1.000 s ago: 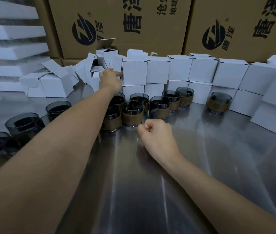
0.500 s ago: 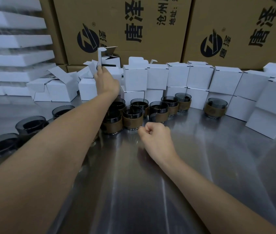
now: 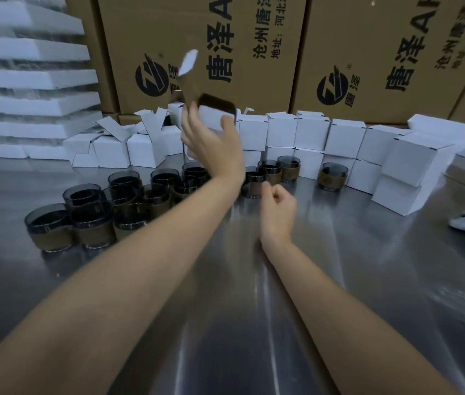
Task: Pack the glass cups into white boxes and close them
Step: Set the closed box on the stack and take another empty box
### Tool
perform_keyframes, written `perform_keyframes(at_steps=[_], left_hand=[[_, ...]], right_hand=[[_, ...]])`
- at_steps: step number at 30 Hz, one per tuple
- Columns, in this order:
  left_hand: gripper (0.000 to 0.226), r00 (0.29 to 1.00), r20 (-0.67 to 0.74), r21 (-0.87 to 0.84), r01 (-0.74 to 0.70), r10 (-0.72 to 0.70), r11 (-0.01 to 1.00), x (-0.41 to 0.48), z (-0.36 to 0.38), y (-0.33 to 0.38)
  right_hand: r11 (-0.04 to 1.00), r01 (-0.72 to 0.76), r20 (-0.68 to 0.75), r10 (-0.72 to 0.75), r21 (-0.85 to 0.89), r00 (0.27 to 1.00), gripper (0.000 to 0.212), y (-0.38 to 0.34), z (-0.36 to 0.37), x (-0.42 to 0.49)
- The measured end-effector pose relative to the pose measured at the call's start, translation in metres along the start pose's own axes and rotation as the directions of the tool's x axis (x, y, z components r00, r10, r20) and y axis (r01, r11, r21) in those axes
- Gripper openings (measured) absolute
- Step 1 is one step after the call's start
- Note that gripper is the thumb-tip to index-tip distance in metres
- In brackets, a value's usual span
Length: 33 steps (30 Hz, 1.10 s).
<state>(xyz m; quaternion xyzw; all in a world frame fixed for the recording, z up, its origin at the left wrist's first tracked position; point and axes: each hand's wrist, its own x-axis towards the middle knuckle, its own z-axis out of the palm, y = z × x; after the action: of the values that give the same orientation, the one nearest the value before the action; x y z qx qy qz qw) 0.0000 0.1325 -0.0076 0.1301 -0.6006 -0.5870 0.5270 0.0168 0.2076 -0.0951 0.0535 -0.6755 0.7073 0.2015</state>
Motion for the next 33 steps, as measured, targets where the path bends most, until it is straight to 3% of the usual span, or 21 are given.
perform_keyframes(at_steps=[3,6,10,14,16,21,25,27,30,33], left_hand=[[0.064,0.993,0.118,-0.093,-0.016,0.027,0.996,-0.047,-0.02,0.003],[0.078,0.97,0.229,-0.069,-0.06,0.075,0.996,-0.074,-0.044,-0.007],[0.064,0.936,0.339,0.06,-0.124,0.096,0.991,-0.081,-0.061,-0.032],[0.046,0.87,0.484,0.094,0.05,-0.09,0.994,-0.075,-0.057,-0.043],[0.046,0.837,0.535,0.091,0.078,-0.114,0.993,-0.075,-0.056,-0.046],[0.043,0.825,0.543,-0.002,0.187,-0.156,0.982,-0.073,-0.058,-0.047],[0.015,0.844,0.423,-0.127,0.415,-0.329,0.901,-0.068,-0.056,-0.045],[0.011,0.835,0.368,-0.136,0.483,-0.408,0.865,-0.064,-0.056,-0.048],[0.034,0.849,0.361,-0.17,0.467,-0.387,0.867,-0.058,-0.059,-0.052],[0.042,0.832,0.433,-0.038,0.401,-0.346,0.915,-0.053,-0.06,-0.057]], right_hand=[[0.997,-0.019,-0.112,0.027,0.07,0.993,0.047,-0.002,-0.019,-0.002],[0.99,-0.051,-0.137,0.069,0.129,0.988,0.043,0.0,-0.039,0.001],[0.993,-0.051,-0.154,0.067,0.107,0.986,0.035,0.001,-0.05,0.004],[0.996,-0.058,-0.005,0.058,0.074,0.998,0.016,-0.002,-0.039,0.001],[0.999,-0.012,0.102,0.009,0.029,0.995,0.012,-0.001,-0.036,-0.001],[0.996,0.085,0.096,-0.083,-0.024,0.992,0.02,0.0,-0.039,-0.001],[0.997,-0.037,-0.074,0.041,0.062,0.996,0.024,-0.001,-0.039,0.004],[0.99,-0.105,-0.101,0.115,0.094,0.988,0.012,0.0,-0.039,0.005],[0.991,-0.132,-0.066,0.134,0.038,0.989,0.027,0.002,-0.04,0.005],[0.99,-0.126,-0.025,0.124,-0.066,0.992,0.031,0.004,-0.04,0.007]])
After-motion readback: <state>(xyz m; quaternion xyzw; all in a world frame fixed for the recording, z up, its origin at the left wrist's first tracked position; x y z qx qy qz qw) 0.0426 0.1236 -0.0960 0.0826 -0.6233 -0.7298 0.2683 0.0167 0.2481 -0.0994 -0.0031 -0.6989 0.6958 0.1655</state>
